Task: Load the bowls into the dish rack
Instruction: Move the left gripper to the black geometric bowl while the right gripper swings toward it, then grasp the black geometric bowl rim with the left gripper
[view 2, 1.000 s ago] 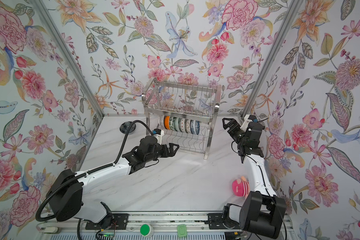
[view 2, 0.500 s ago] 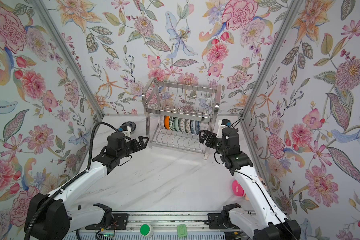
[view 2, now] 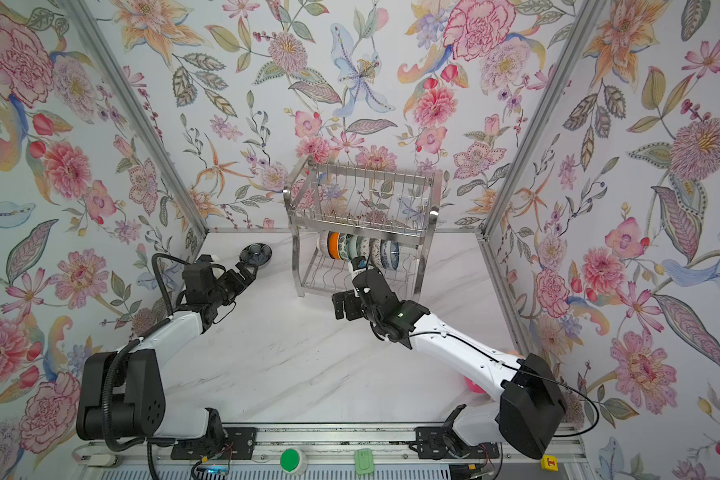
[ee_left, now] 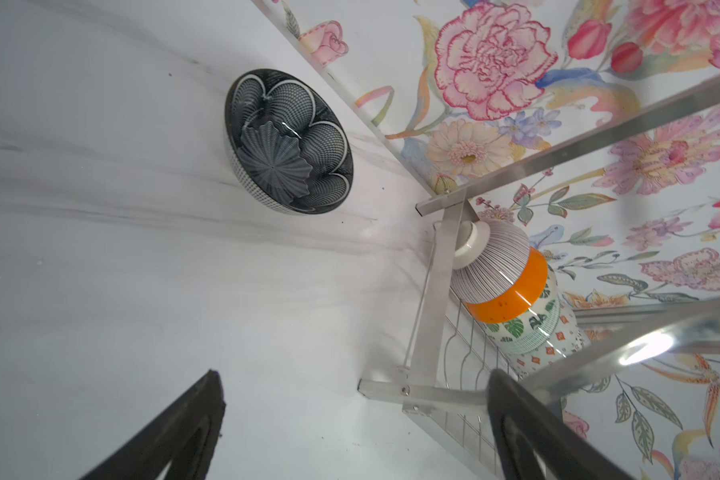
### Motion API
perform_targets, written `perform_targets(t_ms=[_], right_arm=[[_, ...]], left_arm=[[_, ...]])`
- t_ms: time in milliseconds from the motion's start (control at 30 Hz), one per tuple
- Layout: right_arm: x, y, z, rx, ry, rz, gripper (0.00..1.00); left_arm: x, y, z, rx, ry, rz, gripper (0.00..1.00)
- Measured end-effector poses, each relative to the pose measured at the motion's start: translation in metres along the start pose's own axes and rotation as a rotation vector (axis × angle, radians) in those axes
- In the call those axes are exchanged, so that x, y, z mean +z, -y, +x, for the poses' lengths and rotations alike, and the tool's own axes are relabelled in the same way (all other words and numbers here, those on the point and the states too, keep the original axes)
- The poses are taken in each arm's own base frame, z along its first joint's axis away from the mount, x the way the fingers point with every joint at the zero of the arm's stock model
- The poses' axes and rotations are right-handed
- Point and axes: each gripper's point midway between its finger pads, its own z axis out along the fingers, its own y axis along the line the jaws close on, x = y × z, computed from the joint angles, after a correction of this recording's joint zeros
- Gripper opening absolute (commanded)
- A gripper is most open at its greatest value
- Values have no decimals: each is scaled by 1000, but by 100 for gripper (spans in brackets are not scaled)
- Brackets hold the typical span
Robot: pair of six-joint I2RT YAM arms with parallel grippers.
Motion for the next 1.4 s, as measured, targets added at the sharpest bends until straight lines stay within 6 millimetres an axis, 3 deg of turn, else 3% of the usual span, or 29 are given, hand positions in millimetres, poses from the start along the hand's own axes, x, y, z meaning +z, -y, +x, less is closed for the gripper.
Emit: perform_targets(t_ms=[200, 433, 600, 933, 1033, 1167, 1400], right_arm=[[26, -22, -17, -55, 13, -24, 99], [51, -30, -16, -97, -18, -37, 99], [56, -35, -18, -125, -20, -49, 99], [53, -64, -21, -208, 8, -126, 99], [52, -75, -20, -234, 17, -158, 99], [49, -88, -22, -262, 33, -192, 99], [52, -93, -19, -277, 33, -200, 99]], left_arm=[[44, -29, -14, -70, -5, -34, 97], [85, -39, -32, -108, 15, -13, 76], [103, -49, -39, -123, 21, -12, 59], [110, -67, -40, -112, 27, -49, 34], [111, -67, -42, -96, 31, -50, 34], [112, -66, -45, -77, 35, -47, 21], [113, -71, -44, -62, 32, -60, 6]])
